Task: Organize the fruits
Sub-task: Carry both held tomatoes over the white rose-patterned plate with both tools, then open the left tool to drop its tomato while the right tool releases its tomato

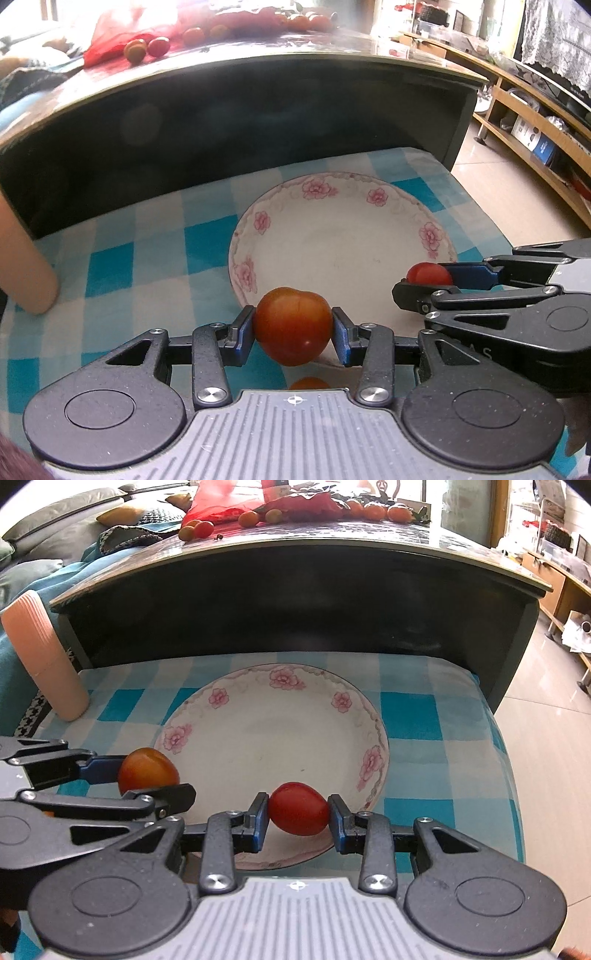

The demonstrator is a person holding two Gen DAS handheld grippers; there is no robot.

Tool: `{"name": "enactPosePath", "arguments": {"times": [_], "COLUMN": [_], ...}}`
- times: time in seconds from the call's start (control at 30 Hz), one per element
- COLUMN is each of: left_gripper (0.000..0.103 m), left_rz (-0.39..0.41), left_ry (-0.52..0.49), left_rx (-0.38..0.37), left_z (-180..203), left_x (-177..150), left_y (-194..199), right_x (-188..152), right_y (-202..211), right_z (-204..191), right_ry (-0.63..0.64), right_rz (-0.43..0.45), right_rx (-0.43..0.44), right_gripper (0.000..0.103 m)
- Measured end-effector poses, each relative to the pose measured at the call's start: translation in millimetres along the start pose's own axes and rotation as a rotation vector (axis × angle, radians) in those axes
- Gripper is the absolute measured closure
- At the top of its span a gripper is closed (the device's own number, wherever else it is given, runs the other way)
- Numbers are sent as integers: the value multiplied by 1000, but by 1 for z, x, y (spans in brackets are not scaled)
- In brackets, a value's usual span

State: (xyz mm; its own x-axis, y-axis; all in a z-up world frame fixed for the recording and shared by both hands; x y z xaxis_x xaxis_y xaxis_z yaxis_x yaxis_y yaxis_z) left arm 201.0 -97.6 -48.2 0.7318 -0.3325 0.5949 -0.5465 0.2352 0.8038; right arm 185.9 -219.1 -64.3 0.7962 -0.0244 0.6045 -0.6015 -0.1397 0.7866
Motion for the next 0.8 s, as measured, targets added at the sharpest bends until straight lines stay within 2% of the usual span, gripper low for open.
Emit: {"name": "enactPosePath", "arguments": {"times": [0.3, 0.8], "left_gripper": [52, 42], "left_rz": [4, -3], "left_ry": [-22, -10], "left_rx": [9, 37], "left_z": [4, 0], "left_x": [3, 4], "left_y": [-6, -2], "right_x": [1, 3], "right_y": [-6, -4], "right_z": [2, 0], "right_ry": [12, 18], "right_rz": [5, 14], "right_rx": [5, -24], "right_gripper": [54, 54]}}
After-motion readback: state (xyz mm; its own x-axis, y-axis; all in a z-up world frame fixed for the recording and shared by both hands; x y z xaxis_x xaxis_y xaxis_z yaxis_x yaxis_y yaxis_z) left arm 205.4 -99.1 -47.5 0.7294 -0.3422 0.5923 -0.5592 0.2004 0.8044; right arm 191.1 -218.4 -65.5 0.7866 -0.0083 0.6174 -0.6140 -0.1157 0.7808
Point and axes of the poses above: each gripper's, at about its wrist camera, not at the fingertips, and y roughly against the way its jaws point, z to its right, x to its top, the point moved 6 cm from there along -y, roughly the way its jaws point, and after that the axes turned 2 degrees about -z, right-handed, at the moved point
